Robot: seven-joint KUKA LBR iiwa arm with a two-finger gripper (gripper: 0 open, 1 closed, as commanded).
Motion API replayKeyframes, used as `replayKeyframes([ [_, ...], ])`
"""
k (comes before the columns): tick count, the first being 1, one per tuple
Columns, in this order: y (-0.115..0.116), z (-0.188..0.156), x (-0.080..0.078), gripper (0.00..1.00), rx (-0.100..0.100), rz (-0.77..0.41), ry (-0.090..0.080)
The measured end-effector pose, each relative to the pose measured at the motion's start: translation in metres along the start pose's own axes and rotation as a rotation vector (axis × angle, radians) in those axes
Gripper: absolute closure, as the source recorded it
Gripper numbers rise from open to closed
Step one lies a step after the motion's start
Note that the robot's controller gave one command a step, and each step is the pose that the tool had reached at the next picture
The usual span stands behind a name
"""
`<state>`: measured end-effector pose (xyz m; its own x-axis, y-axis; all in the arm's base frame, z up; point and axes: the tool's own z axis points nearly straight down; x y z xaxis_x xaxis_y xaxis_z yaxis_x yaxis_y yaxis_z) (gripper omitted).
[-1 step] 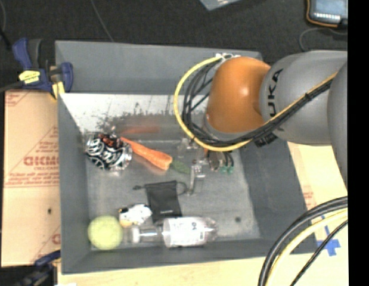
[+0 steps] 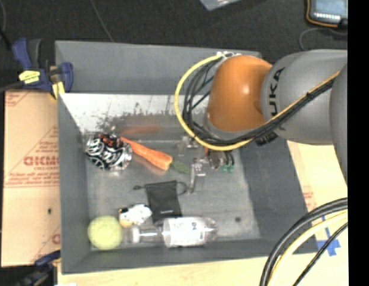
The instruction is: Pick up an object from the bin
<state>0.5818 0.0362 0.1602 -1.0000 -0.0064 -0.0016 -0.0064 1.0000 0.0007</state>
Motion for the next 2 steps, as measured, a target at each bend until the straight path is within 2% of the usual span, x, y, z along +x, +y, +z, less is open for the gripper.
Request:
replayKeyframes([
  [1,0.02,0.027,-0.014,0.0,0.002,-0.049,-0.008],
  [2,0.043,0.073,-0.003,0.0,0.0,-0.203,-0.004],
])
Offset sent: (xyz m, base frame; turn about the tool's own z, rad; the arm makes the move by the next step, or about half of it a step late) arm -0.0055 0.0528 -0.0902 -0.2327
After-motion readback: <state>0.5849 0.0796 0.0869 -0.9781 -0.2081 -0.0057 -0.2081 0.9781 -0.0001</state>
